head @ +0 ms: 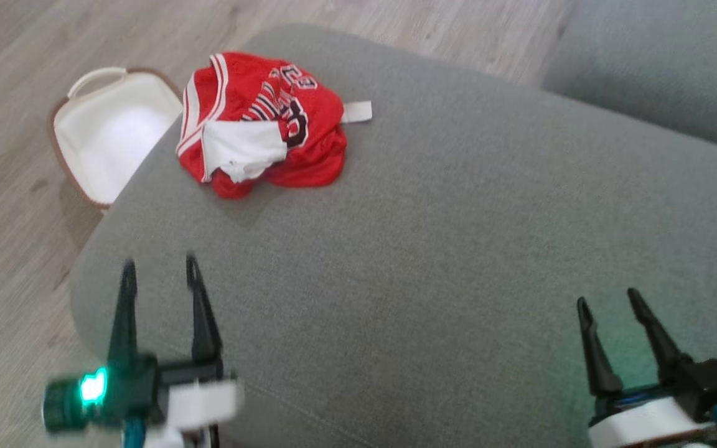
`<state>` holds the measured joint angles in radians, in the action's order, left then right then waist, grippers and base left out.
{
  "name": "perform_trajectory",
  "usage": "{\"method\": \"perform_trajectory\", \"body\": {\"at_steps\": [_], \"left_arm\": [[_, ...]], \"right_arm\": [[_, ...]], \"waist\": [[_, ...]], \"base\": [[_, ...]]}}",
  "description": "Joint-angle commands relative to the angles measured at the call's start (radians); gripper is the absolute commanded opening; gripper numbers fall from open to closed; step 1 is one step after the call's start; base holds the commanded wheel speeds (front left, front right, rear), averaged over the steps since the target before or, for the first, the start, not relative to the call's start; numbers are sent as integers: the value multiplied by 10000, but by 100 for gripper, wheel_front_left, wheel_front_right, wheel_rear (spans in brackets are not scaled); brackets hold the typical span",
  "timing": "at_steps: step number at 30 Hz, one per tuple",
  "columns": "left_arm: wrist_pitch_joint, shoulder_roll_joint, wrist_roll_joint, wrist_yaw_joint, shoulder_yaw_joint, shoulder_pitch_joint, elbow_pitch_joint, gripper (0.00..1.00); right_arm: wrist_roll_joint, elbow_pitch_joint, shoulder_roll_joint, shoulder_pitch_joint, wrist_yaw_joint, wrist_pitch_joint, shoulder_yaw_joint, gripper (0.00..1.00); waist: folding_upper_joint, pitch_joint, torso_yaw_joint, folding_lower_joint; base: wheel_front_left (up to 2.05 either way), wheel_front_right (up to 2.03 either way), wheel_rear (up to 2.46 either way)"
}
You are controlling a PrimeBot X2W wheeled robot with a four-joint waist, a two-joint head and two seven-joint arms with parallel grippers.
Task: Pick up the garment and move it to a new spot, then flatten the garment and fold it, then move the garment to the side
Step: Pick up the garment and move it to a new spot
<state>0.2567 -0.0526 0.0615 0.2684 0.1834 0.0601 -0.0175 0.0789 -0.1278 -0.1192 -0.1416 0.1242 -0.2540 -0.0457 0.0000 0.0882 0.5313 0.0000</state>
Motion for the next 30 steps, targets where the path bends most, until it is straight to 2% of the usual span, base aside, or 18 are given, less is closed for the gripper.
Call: {"method": "perform_trajectory", "body": {"at_steps": [1, 5, 9, 15, 18, 20, 25, 28, 29, 30], "left_arm": [[51, 11, -64, -51, -409, -871, -436, 100], [51, -124, -119, -443, -517, -2674, 55, 100], [-26, -420, 116, -747, -920, -4908, 1729, 100], [-1890, -892, 926, -888, -1736, -8281, 4893, 100], [-2891, -1223, 1164, -991, -1931, -9404, 6443, 100], [-3637, -1583, 1442, -1267, -2098, -10178, 7915, 100], [-4449, -1806, 1875, -1767, -2238, -10732, 9788, 100], [-4454, -1896, 1922, -1846, -2217, -10838, 10506, 100], [-4323, -1913, 1907, -1830, -2199, -10840, 10675, 97], [-4183, -1918, 1889, -1858, -2162, -10836, 10834, 18]], "right_arm": [[-87, 371, -354, 384, 65, -78, -184, 100], [-173, 612, -1155, 696, 65, -78, -333, 100], [-159, 830, -1963, 1041, 65, -78, -450, 100], [-18, 1203, -3006, 1528, 65, -78, -360, 100], [60, 1397, -3251, 1661, 65, -78, -397, 100], [118, 1514, -3395, 1804, 65, -78, -564, 100], [180, 1603, -3506, 2127, 65, -78, -759, 100], [197, 1617, -3527, 2304, 65, -78, -772, 100], [196, 1619, -3525, 2352, 65, -78, -760, 100], [195, 1613, -3516, 2394, 65, -78, -757, 100]], "waist": [[0, 640, -79, 0], [0, 1729, -403, 0], [0, 2681, -751, 0], [0, 3803, -1292, 0], [0, 4196, -1531, 0], [0, 4526, -1799, 0], [0, 4953, -2217, 0], [0, 5134, -2406, 0], [0, 5162, -2451, 0], [0, 5169, -2493, 0]], "base": [[0, 0, 0], [0, 0, 0], [0, 0, 0], [0, 0, 0], [0, 0, 0], [0, 0, 0], [0, 0, 0], [0, 0, 0], [0, 0, 0], [0, 0, 0]]}}
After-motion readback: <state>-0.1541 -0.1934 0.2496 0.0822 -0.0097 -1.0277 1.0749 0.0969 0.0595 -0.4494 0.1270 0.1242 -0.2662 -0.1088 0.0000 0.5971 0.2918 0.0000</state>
